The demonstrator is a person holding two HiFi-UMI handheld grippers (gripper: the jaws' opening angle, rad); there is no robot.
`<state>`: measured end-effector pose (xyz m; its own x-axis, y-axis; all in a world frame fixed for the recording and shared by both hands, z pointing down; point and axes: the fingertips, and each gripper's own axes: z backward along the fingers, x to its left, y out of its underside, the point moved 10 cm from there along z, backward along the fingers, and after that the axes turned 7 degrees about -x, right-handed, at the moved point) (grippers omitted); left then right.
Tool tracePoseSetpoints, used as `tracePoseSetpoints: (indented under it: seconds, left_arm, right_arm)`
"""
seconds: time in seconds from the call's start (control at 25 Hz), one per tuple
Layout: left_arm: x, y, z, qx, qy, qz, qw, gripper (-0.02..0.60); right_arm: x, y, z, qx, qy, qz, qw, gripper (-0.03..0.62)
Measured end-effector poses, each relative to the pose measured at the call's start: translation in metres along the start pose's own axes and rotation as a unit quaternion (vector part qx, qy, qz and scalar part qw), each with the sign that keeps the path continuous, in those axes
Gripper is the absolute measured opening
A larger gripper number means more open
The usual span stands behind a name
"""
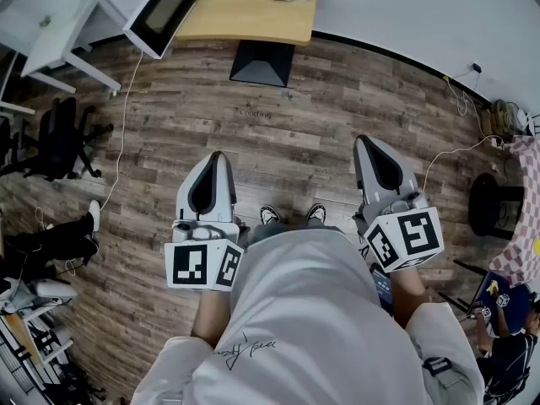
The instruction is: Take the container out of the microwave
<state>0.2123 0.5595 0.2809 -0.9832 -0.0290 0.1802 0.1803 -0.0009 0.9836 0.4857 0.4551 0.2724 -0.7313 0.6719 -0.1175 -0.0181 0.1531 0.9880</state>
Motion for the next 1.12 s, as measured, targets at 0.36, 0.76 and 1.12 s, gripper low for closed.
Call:
tracePoseSetpoints:
  seconds: [0.36, 0.76, 1.12]
  left_arm:
    - [0.029, -0.003, 0.005, -0.02, 0.015, 0.003, 0.9997, 0.008]
    - [0.064, -0.005, 0.025, -0.023, 0.023, 0.019, 0.9993, 0.008]
    - [0.081, -0.01, 0.006, -0.026, 0.019, 0.027, 0.9991, 0.008]
  right_arm:
    - [0.018, -0.007, -0.018, -0.022, -0.001, -0.005, 1.0, 0.011]
    - [0.048, -0.004, -0.031, -0.017, -0.01, -0.016, 1.0, 0.012]
    - [0.047, -0.015, -0.061, -0.007, -0.024, -0.001, 1.0, 0.012]
